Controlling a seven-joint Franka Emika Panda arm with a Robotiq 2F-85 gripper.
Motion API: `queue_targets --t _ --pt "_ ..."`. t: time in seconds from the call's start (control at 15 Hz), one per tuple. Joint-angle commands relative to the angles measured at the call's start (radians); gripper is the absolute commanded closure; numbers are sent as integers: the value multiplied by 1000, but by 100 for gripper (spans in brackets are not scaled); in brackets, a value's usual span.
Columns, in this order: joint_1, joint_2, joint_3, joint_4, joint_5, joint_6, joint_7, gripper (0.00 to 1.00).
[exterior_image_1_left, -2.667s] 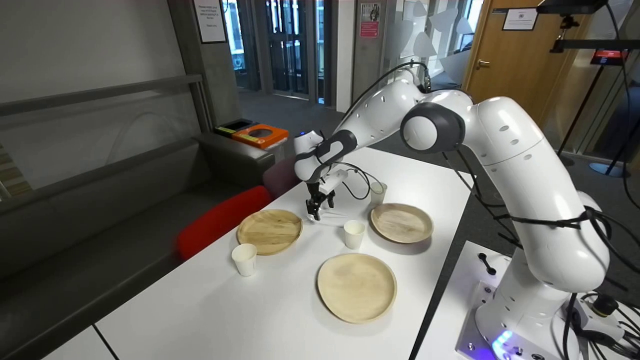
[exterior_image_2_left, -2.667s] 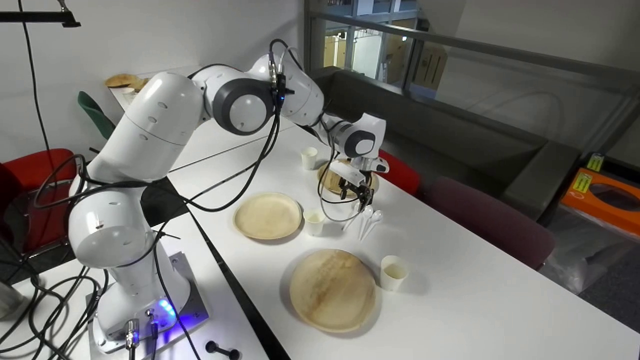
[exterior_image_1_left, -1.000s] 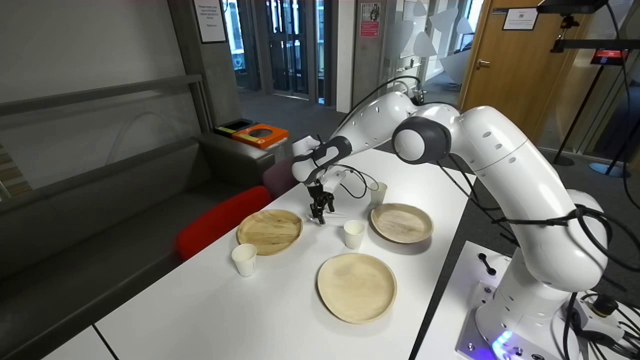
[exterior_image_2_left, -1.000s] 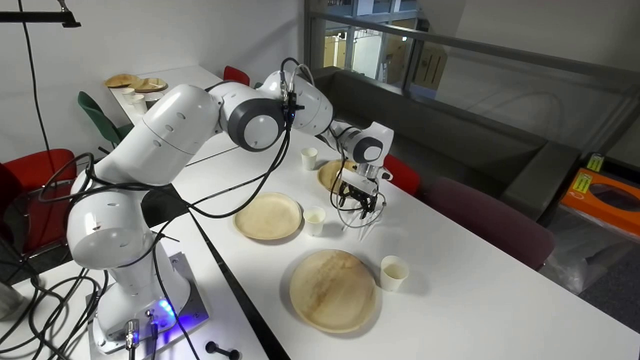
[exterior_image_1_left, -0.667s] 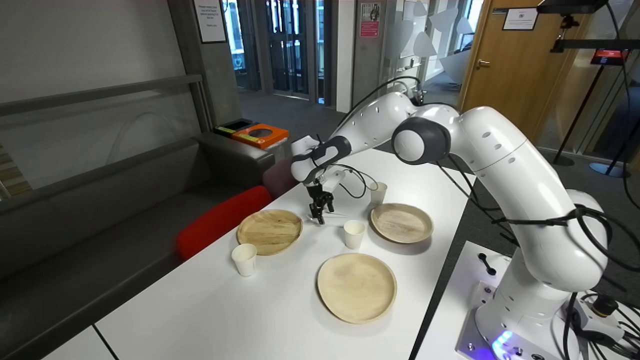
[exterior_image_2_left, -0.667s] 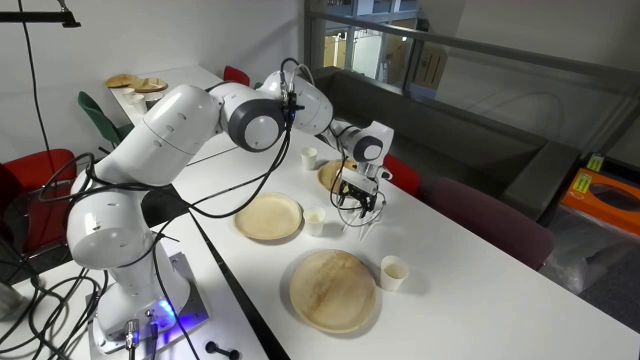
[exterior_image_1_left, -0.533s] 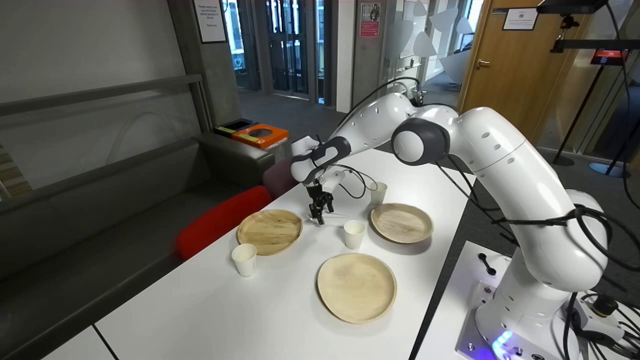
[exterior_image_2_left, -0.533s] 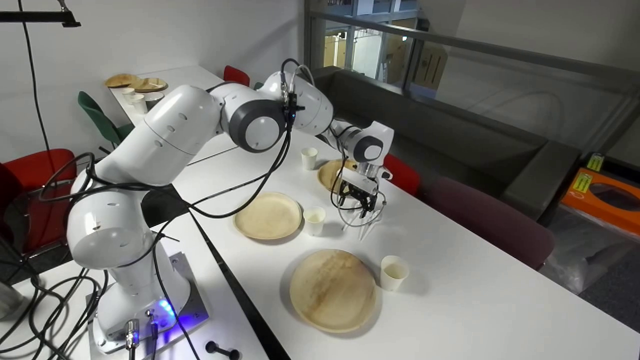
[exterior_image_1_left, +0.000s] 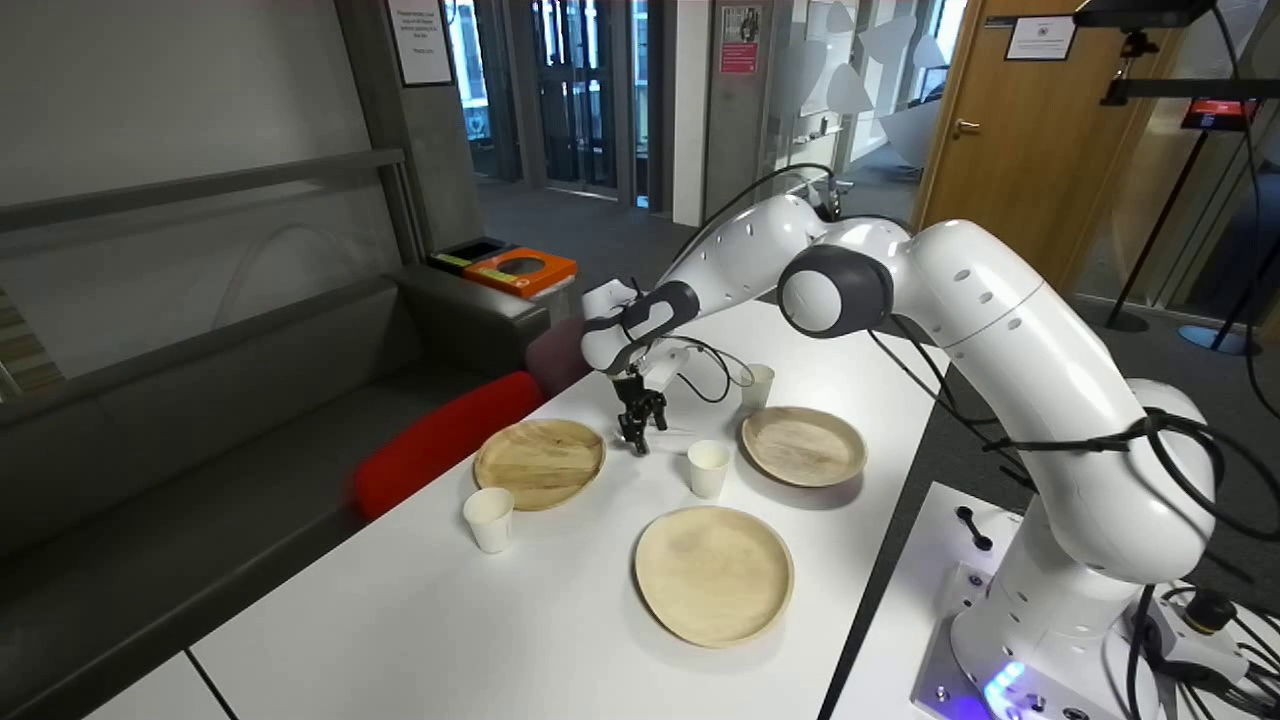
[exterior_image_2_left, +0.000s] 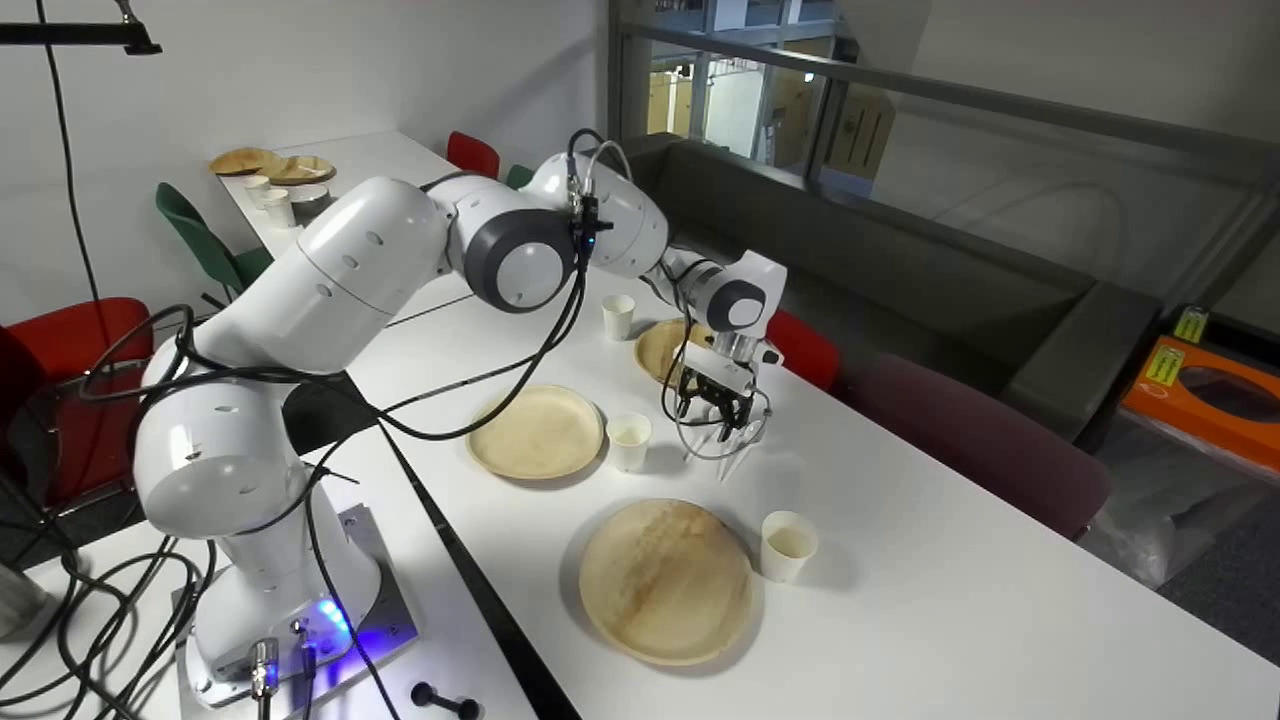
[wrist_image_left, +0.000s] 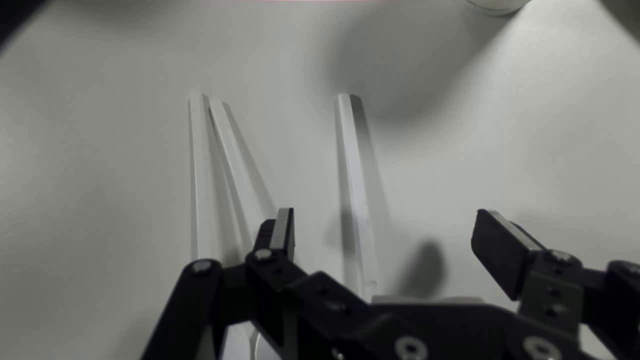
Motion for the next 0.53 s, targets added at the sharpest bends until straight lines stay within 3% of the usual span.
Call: queue_targets --t 0.0,0.47 --pt "-16 9 12 27 -12 1 -15 33" --pt "-20 5 13 26 -11 2 -17 87"
